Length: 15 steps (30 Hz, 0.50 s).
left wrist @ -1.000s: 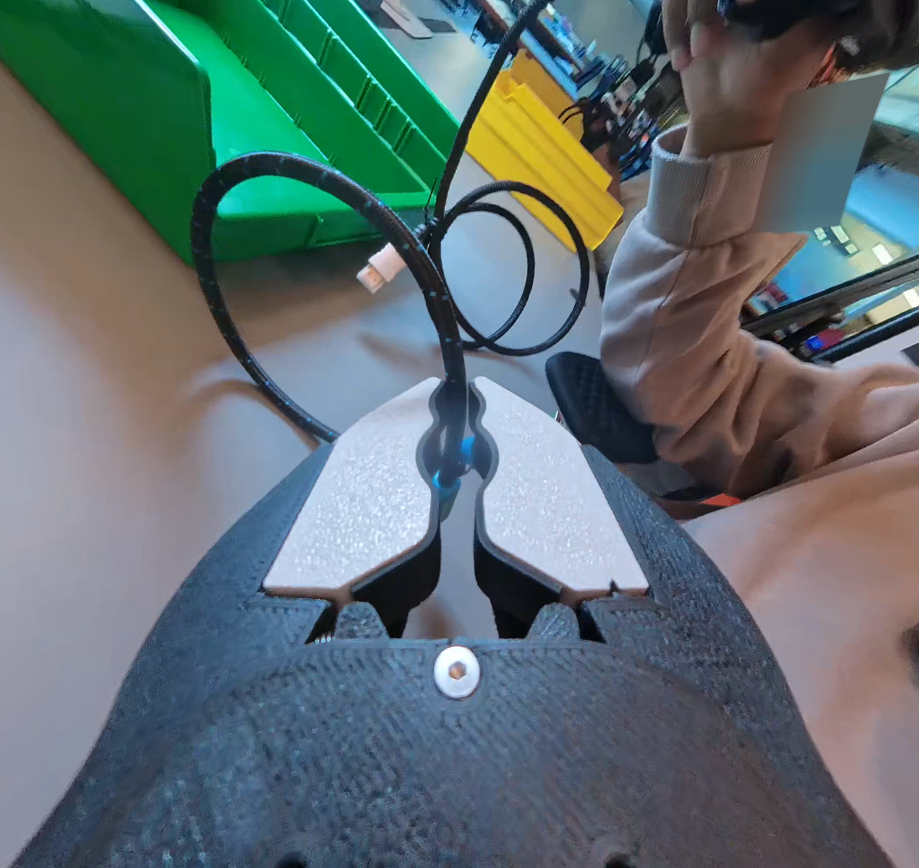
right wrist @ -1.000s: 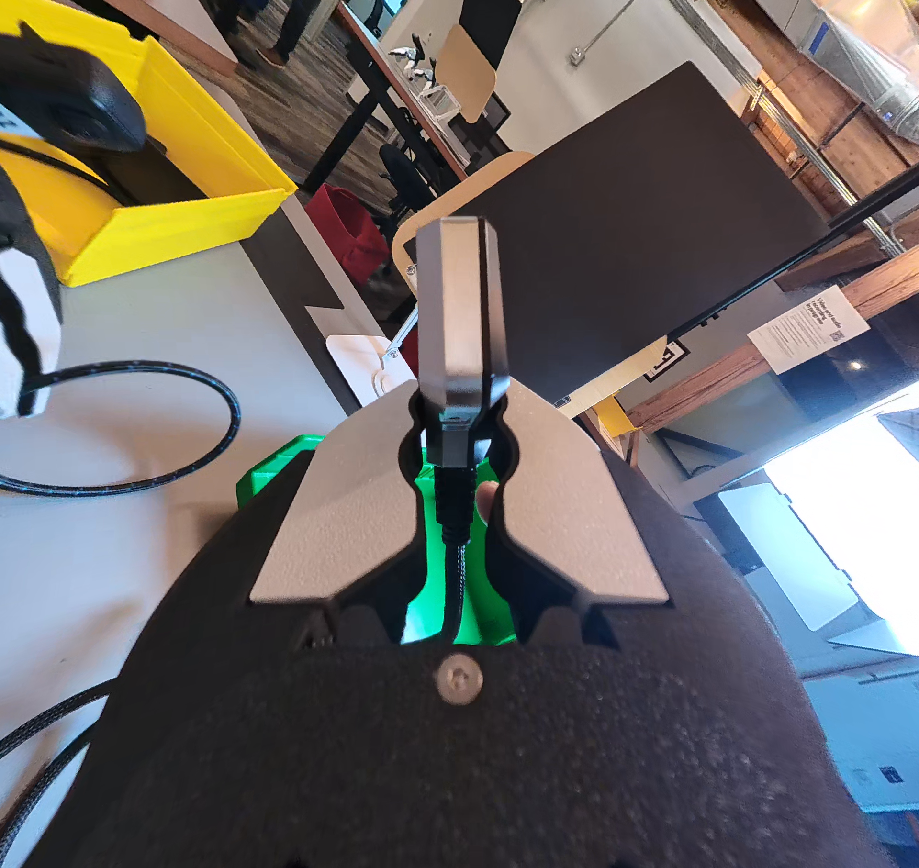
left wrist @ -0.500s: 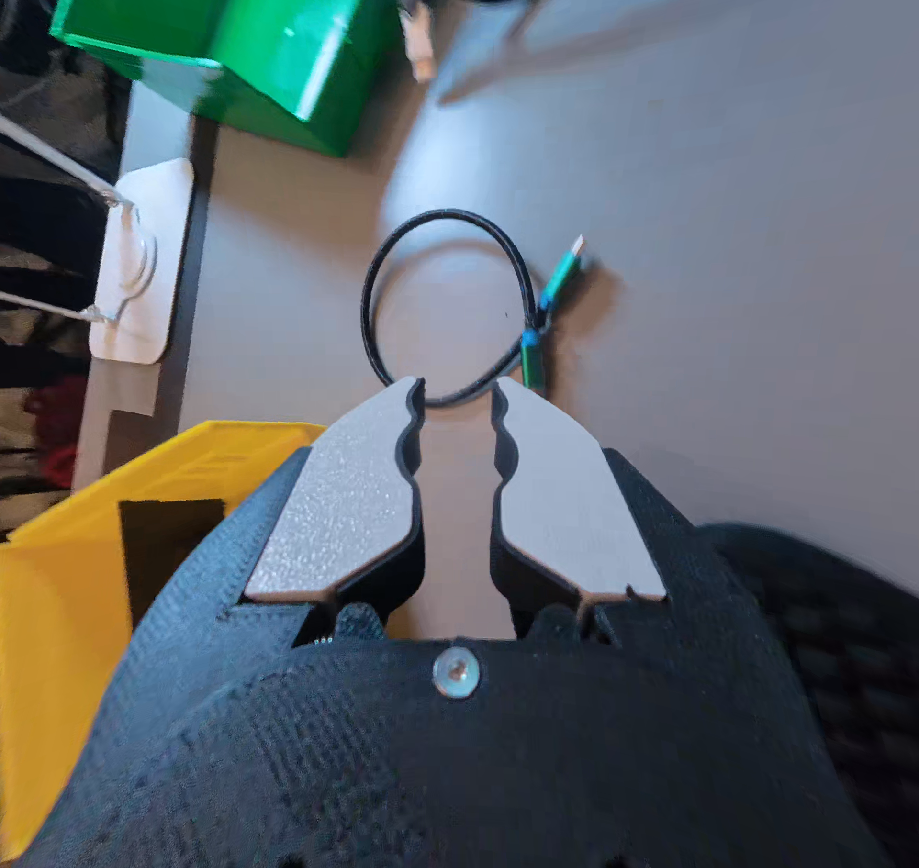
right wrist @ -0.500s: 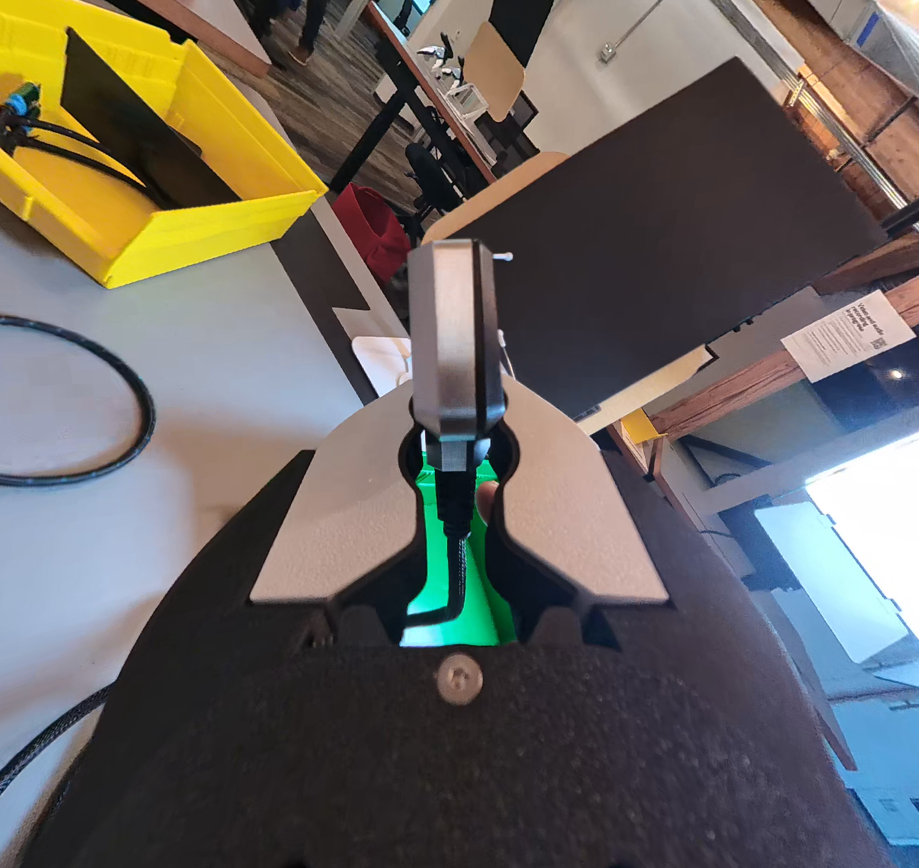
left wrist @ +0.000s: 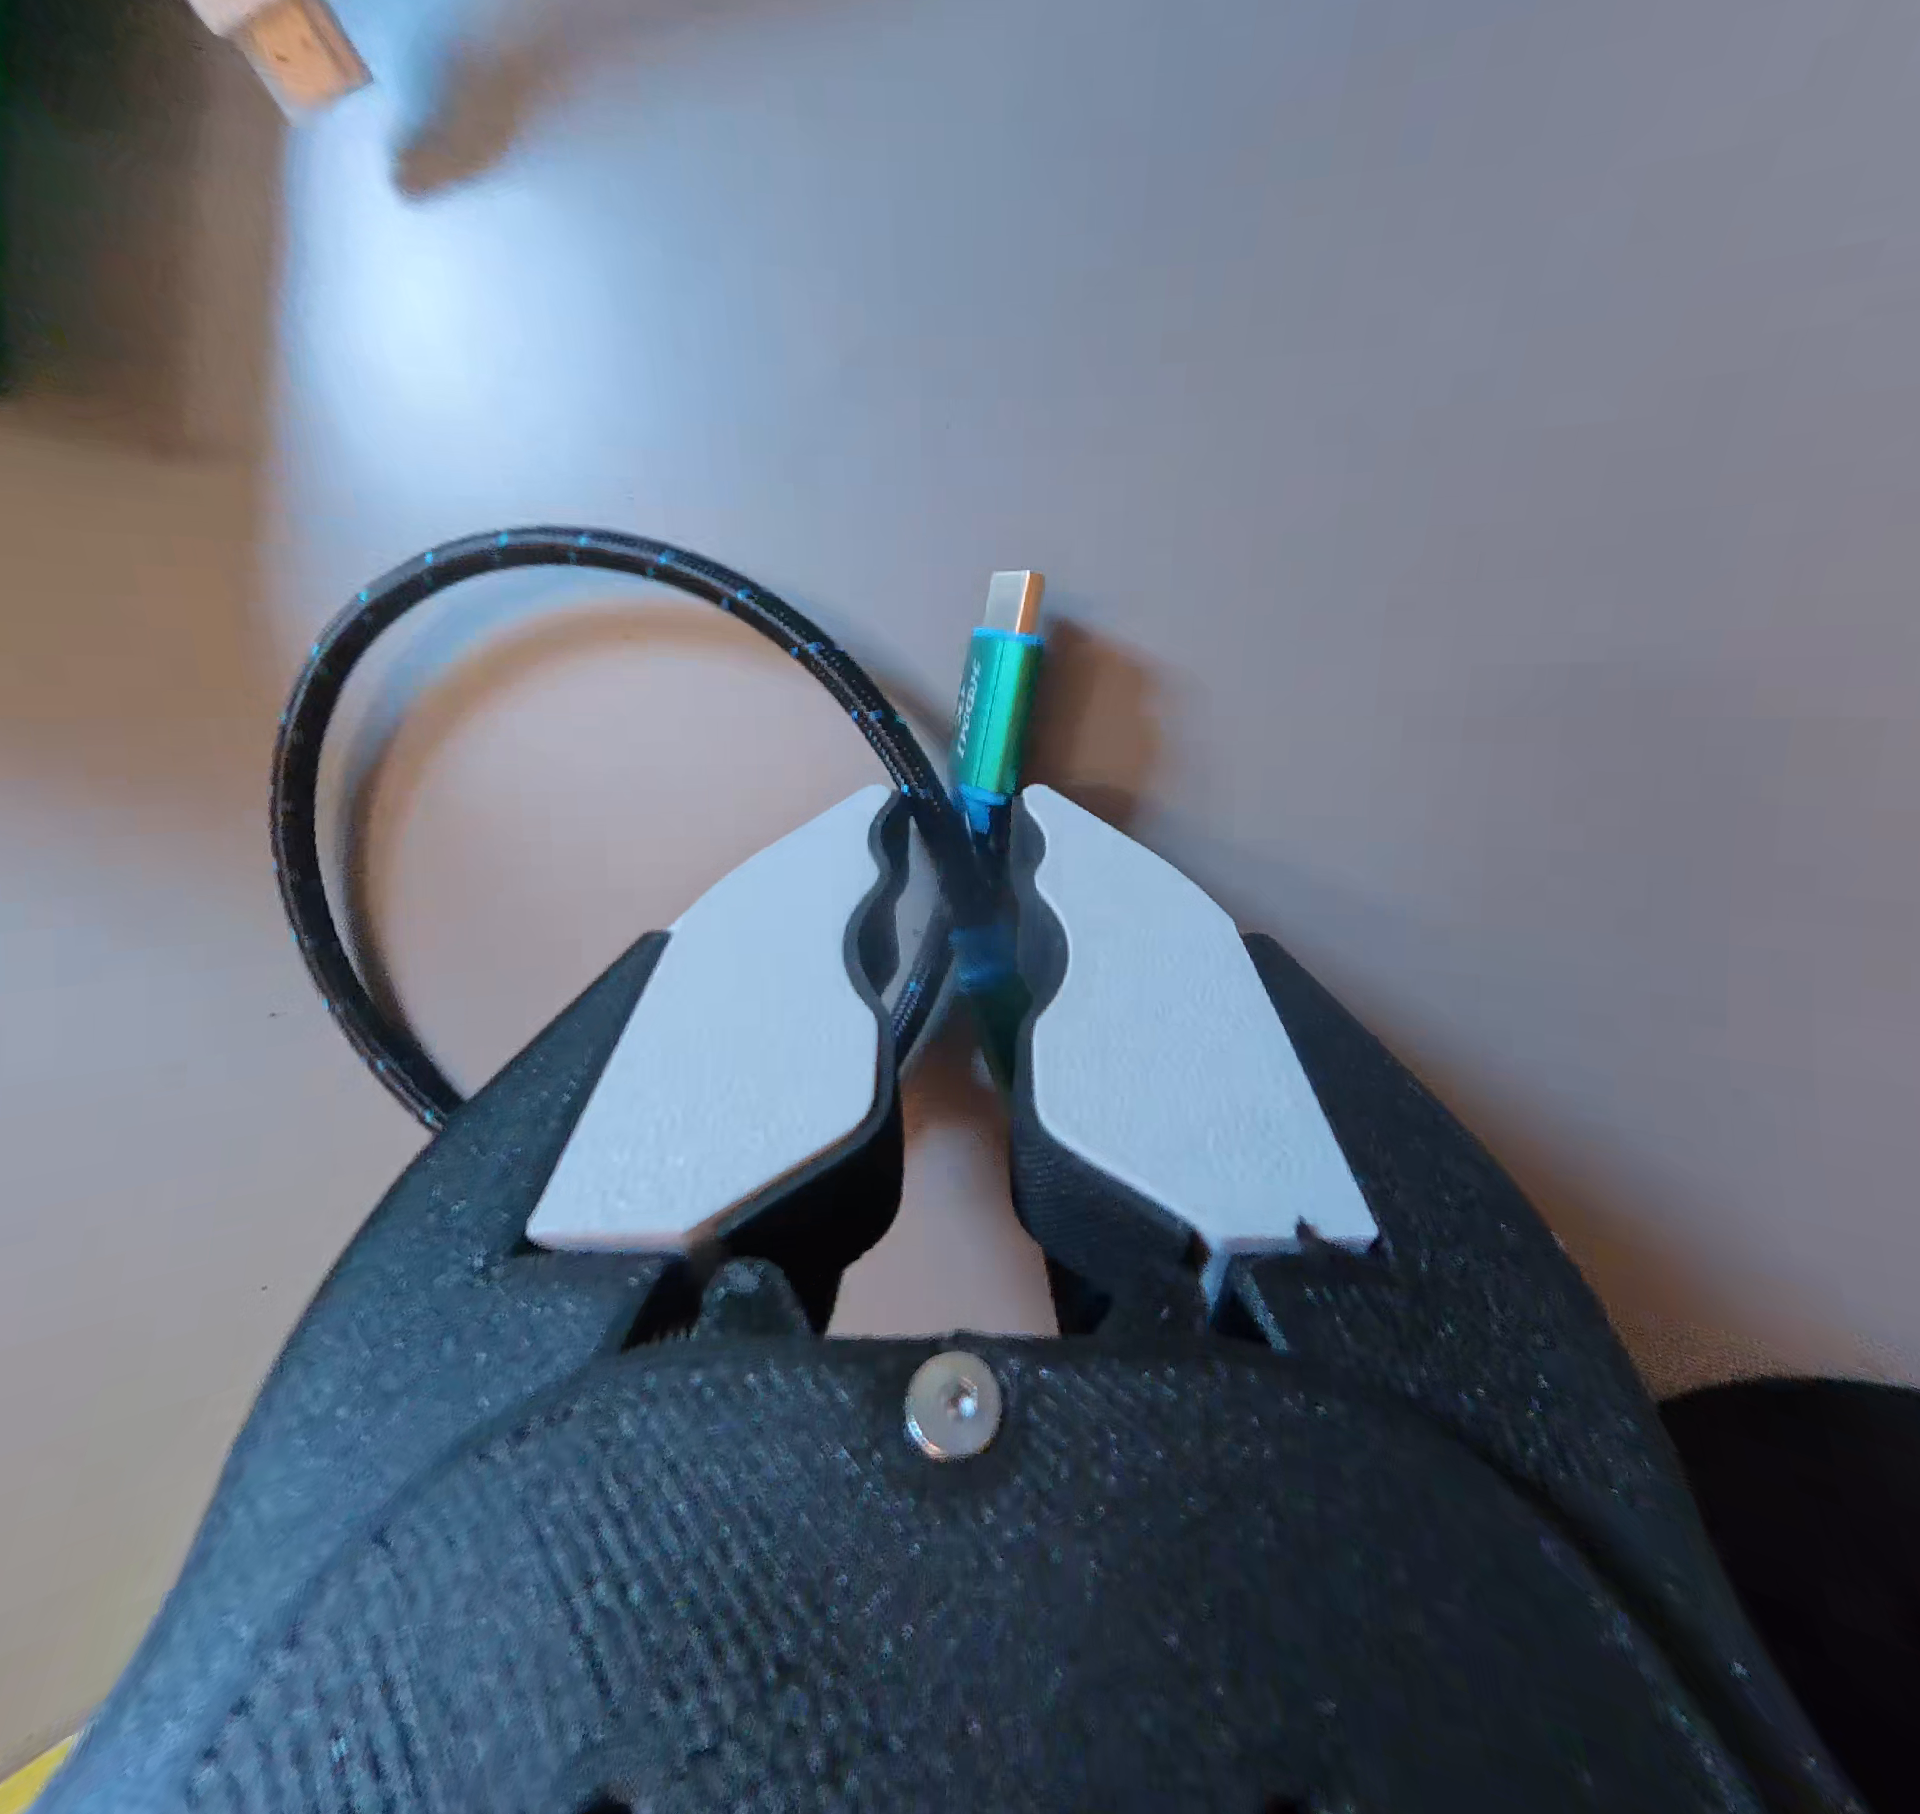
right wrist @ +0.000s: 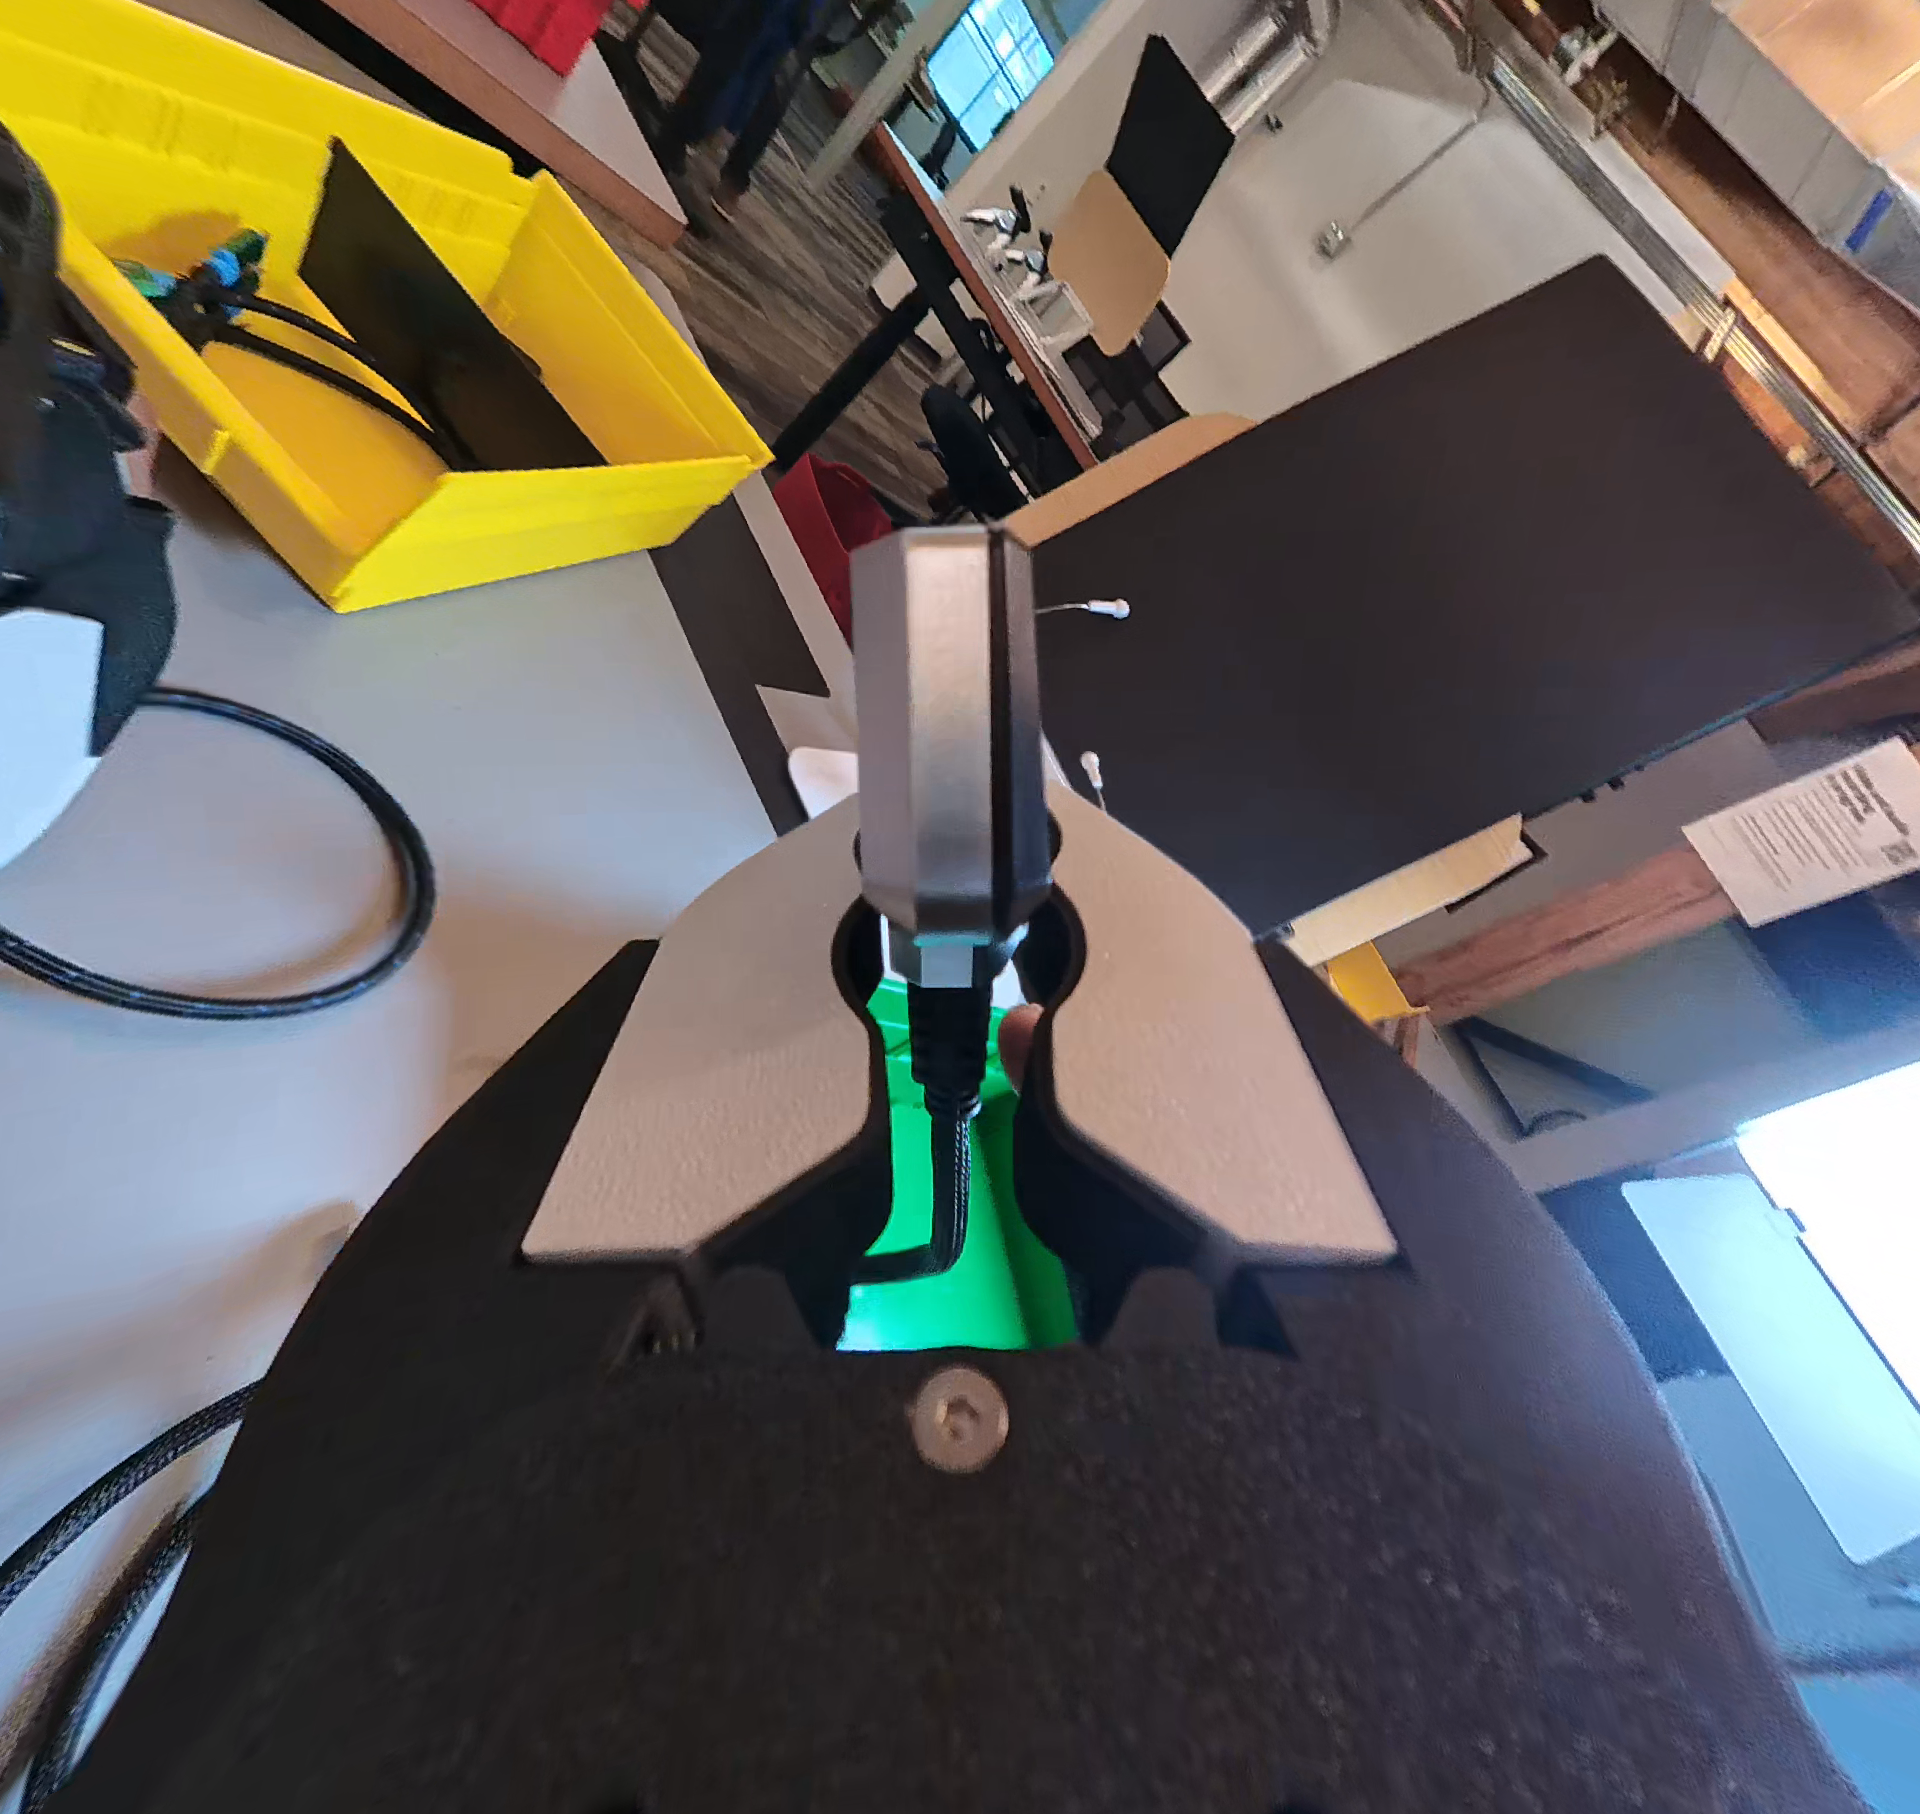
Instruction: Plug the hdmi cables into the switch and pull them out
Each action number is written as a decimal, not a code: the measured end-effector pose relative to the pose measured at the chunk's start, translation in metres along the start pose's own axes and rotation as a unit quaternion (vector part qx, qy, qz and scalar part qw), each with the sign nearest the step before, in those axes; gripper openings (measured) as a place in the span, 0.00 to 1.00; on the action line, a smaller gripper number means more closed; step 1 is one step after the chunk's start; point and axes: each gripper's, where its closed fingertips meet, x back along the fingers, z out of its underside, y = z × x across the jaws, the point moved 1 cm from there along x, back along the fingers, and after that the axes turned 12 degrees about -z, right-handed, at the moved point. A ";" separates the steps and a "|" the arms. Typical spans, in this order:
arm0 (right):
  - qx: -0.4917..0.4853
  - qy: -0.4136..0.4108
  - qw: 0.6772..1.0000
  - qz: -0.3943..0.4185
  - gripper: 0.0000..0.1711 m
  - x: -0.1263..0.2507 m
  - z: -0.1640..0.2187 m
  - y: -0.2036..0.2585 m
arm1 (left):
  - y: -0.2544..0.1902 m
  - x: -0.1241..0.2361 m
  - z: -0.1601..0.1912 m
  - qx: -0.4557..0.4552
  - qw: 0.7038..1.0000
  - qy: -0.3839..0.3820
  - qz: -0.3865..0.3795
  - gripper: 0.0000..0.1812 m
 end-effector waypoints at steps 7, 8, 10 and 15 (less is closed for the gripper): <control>0.019 -0.009 1.000 -0.011 0.13 -0.003 -0.008 0.008 | 0.054 0.039 -0.028 0.054 0.988 -0.060 -0.132 0.08; 0.020 -0.004 1.000 -0.013 0.13 -0.004 -0.006 0.009 | 0.068 0.054 -0.032 0.064 0.982 -0.067 -0.164 0.08; 0.026 0.012 0.999 -0.015 0.13 -0.009 -0.001 0.012 | 0.098 0.081 -0.036 0.075 0.969 -0.060 -0.228 0.08; 0.045 0.061 0.997 -0.029 0.13 -0.025 0.015 0.022 | 0.141 0.119 -0.043 0.106 0.949 -0.042 -0.293 0.08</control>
